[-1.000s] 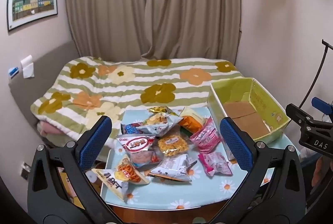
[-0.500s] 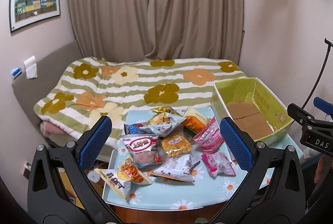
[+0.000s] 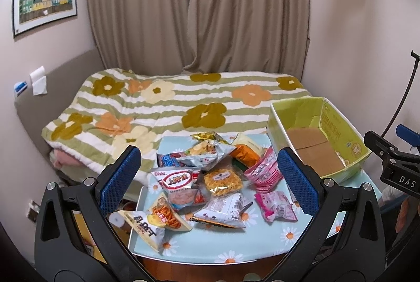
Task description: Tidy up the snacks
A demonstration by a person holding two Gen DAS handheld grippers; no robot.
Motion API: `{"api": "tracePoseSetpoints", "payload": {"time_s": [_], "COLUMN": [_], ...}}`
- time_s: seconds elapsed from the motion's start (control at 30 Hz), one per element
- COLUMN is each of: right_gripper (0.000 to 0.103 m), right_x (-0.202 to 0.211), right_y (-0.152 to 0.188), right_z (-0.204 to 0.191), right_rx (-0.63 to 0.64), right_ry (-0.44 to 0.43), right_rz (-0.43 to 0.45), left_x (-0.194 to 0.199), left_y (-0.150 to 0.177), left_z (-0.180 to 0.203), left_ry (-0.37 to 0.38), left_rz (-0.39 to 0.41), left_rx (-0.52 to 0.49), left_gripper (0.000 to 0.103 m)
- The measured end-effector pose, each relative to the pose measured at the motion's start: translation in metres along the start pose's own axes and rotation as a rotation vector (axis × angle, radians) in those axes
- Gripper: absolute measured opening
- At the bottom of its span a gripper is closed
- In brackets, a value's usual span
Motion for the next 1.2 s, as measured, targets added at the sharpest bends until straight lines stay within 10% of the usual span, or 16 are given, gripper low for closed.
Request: {"api": "tracePoseSetpoints", "payload": {"time_s": [1.2], "right_gripper": [0.103], "right_x": [0.0029], "right_y": [0.0001], "right_z": [-0.0067], "right_rx": [-0.001], "right_ry": [-0.005], "right_rz": [-0.007], "left_x": [-0.0012], "left_y": [0.0025], "left_z": [-0.0056], "left_ry": [0.005], "left_rz": [-0.014], "left_rx": [0.016], "left_gripper": [0.103]}}
Point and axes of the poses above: each gripper's, at about its wrist camera, not at the fingertips, and x roughly against the way its jaws point, z to its right, y to its underside, the point moved 10 cm from there along -x, roughly the way its jaws point, and after that the axes turned 3 degrees about x, right-handed, at the moved point
